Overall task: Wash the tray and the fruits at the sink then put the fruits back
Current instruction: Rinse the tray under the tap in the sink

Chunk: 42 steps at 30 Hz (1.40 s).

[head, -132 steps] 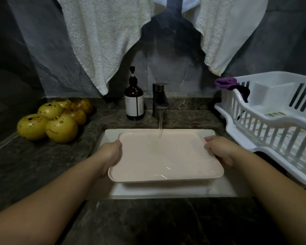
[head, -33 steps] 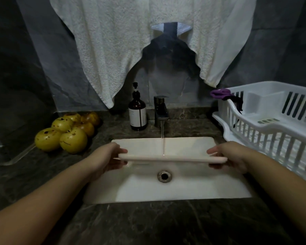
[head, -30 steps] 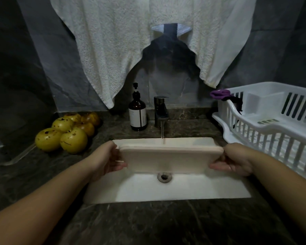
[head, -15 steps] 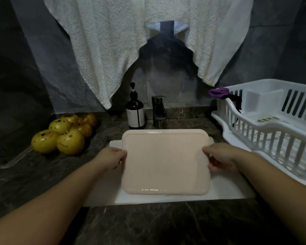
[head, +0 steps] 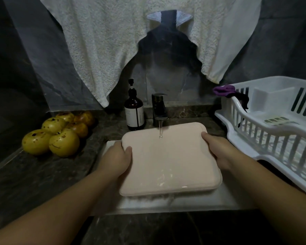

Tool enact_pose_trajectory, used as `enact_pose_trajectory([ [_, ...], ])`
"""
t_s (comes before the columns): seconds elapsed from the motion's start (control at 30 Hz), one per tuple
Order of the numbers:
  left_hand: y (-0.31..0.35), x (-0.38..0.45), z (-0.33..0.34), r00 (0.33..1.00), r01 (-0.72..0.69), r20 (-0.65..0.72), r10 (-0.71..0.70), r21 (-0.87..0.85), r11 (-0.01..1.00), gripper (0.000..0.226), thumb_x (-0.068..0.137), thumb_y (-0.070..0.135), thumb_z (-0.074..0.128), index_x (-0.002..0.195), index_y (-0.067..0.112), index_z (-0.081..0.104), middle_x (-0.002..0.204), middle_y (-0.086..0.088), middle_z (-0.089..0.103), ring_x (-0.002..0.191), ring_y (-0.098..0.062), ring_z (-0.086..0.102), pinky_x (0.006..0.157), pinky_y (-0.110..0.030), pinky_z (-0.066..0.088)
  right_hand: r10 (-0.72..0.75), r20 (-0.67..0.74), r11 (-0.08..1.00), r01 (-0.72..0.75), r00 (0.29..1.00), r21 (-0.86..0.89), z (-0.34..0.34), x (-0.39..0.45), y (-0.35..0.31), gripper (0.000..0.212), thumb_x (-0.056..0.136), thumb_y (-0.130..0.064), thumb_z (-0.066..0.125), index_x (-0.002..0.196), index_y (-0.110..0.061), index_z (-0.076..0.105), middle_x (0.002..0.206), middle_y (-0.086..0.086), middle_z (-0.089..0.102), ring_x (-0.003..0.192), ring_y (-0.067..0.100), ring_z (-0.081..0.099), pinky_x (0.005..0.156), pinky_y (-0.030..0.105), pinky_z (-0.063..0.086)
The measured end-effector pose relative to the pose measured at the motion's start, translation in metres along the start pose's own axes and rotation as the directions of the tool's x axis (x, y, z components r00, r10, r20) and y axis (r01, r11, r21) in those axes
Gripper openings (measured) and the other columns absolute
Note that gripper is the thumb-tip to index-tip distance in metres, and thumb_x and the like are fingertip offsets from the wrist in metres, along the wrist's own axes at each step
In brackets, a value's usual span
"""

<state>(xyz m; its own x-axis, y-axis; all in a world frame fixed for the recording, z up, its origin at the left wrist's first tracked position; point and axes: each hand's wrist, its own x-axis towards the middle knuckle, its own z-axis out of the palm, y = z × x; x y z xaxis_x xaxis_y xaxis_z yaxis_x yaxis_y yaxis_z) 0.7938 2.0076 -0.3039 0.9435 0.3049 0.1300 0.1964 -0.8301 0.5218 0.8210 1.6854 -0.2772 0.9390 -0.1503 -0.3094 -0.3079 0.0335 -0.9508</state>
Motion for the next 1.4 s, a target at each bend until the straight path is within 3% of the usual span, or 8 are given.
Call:
enact_pose_trajectory([
  [0.13,0.023,-0.002,0.012,0.992,-0.115,-0.021,0.122,0.194,0.974,0.072,0.104,0.059,0.035,0.163,0.019,0.025,0.165,-0.021,0.027,0.150,-0.038,0.028,0.122,-0.047,0.026,0.010,-0.027,1.000,-0.009,1.000,0.020,0.005,0.001,0.000,0.030,0.102,-0.046,0.058,0.104,-0.016,0.063,0.101,0.008,0.074,0.091,0.031,0.071,0.068,0.038,0.057],
  [0.3,0.069,-0.016,0.042,0.884,-0.451,0.237,0.403,0.211,0.867,0.088,0.094,0.081,0.017,0.166,0.034,-0.003,0.174,-0.005,-0.013,0.159,-0.027,-0.018,0.127,-0.049,-0.011,-0.010,-0.019,1.000,0.010,1.000,-0.029,0.017,-0.002,0.004,0.038,0.103,-0.046,0.055,0.118,-0.012,0.063,0.109,0.013,0.072,0.099,0.034,0.069,0.091,0.050,0.057],
  [0.43,0.069,-0.006,0.046,0.868,-0.483,0.242,0.433,0.215,0.849,0.090,0.089,0.085,0.013,0.164,0.039,-0.006,0.174,0.001,-0.014,0.159,-0.024,-0.018,0.127,-0.049,-0.011,-0.032,-0.041,0.997,0.029,0.999,-0.068,0.011,-0.003,0.000,0.047,0.102,-0.050,0.055,0.122,-0.009,0.064,0.107,0.012,0.072,0.097,0.033,0.070,0.089,0.047,0.057],
  [0.57,0.040,0.012,0.028,0.940,-0.316,0.227,0.255,0.297,0.901,0.094,0.089,0.088,0.013,0.165,0.035,-0.008,0.173,-0.006,-0.019,0.159,-0.029,-0.020,0.128,-0.051,-0.010,0.008,-0.088,1.000,-0.009,0.996,-0.006,-0.004,0.000,-0.004,0.049,0.101,-0.055,0.054,0.119,-0.011,0.063,0.104,0.011,0.073,0.089,0.031,0.071,0.064,0.035,0.056],
  [0.8,0.076,-0.008,0.051,0.865,-0.479,0.295,0.406,0.243,0.844,0.101,0.083,0.091,0.009,0.165,0.035,-0.012,0.172,-0.003,-0.022,0.157,-0.026,-0.025,0.126,-0.051,-0.014,0.004,-0.074,1.000,-0.006,0.997,-0.030,0.022,-0.005,0.006,0.042,0.102,-0.052,0.052,0.098,-0.012,0.063,0.100,0.011,0.071,0.092,0.031,0.070,0.080,0.042,0.059],
  [1.03,0.059,0.007,0.029,0.939,-0.294,0.260,0.226,0.263,0.919,0.097,0.088,0.090,0.016,0.165,0.036,-0.007,0.173,-0.008,-0.018,0.158,-0.030,-0.021,0.126,-0.054,-0.010,-0.032,-0.078,0.999,0.030,0.996,-0.027,0.018,-0.009,0.002,0.037,0.104,-0.050,0.051,0.090,-0.018,0.062,0.102,0.011,0.072,0.086,0.028,0.070,0.066,0.033,0.055],
  [1.17,0.100,-0.008,0.048,0.885,-0.434,0.280,0.371,0.214,0.875,0.100,0.083,0.091,0.014,0.164,0.038,-0.008,0.174,-0.008,-0.013,0.158,-0.031,-0.021,0.124,-0.056,-0.014,0.003,-0.043,1.000,-0.002,0.999,0.008,0.027,-0.013,0.002,0.039,0.105,-0.050,0.047,0.092,-0.017,0.064,0.099,0.014,0.076,0.086,0.033,0.074,0.075,0.044,0.061],
  [1.4,0.135,-0.024,0.065,0.746,-0.637,0.335,0.575,0.107,0.764,0.067,0.103,0.054,0.016,0.166,0.034,-0.001,0.174,0.001,-0.012,0.160,-0.026,-0.015,0.125,-0.052,-0.013,0.090,0.084,0.995,-0.093,0.992,0.044,0.030,-0.015,0.005,0.044,0.103,-0.055,0.048,0.102,-0.016,0.068,0.088,0.011,0.079,0.077,0.026,0.077,0.068,0.037,0.059],
])
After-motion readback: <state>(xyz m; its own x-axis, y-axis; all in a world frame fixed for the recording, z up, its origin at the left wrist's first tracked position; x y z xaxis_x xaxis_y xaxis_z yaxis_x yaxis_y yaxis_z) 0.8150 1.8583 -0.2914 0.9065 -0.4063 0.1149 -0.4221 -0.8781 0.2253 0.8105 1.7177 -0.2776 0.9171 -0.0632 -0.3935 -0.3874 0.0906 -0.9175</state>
